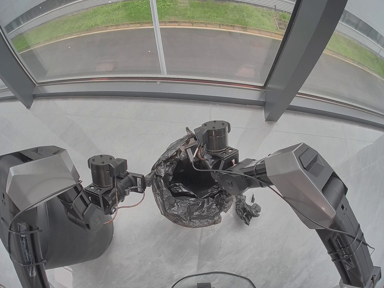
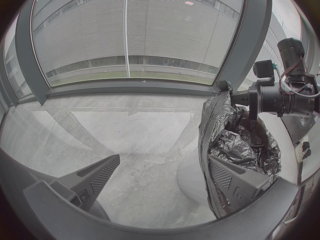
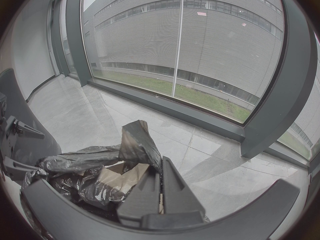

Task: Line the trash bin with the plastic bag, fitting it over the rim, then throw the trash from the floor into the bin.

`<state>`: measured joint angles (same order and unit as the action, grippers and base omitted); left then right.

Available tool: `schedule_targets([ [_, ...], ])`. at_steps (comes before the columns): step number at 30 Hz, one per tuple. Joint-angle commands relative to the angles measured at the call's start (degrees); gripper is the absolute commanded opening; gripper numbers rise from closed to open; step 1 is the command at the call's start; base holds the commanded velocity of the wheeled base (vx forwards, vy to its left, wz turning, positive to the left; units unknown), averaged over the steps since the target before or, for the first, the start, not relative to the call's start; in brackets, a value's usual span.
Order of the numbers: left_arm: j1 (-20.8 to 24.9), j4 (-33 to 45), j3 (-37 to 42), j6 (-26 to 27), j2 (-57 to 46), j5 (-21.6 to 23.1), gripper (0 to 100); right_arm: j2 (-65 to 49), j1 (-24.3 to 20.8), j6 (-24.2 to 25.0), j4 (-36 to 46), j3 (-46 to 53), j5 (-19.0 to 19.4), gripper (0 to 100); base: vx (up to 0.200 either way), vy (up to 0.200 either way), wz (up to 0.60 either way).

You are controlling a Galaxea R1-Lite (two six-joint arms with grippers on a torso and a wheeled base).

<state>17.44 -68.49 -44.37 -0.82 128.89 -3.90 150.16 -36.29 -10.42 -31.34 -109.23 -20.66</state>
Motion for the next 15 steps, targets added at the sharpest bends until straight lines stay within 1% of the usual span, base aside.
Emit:
schedule_targets([
  [1,-0.48,-0.24,-0.19,0.03,1.63,-0.14,100,0.31,-0.1,-0.04,-0.03,-0.11,0.01,0,0.0,0.0,0.0],
  [7,-1.18,-0.33,0.08,0.03,1.63,-0.05,100,0.31,-0.1,0.67,-0.12,-0.11,-0.08,0,0.0,0.0,0.0],
  [11,-1.45,-0.33,0.25,-0.15,1.71,0.03,100,0.39,-0.27,1.02,-0.12,-0.11,-1.57,0,0.0,0.0,0.0],
  [12,-1.45,-0.33,0.34,-0.15,1.71,0.03,100,0.39,-0.27,1.11,-0.12,-0.11,-1.57,100,0.0,0.0,0.0],
  [15,-1.45,-0.33,0.25,-0.15,1.71,0.03,100,0.48,-0.27,1.11,-0.47,-0.28,-2.01,100,0.0,0.0,0.0],
])
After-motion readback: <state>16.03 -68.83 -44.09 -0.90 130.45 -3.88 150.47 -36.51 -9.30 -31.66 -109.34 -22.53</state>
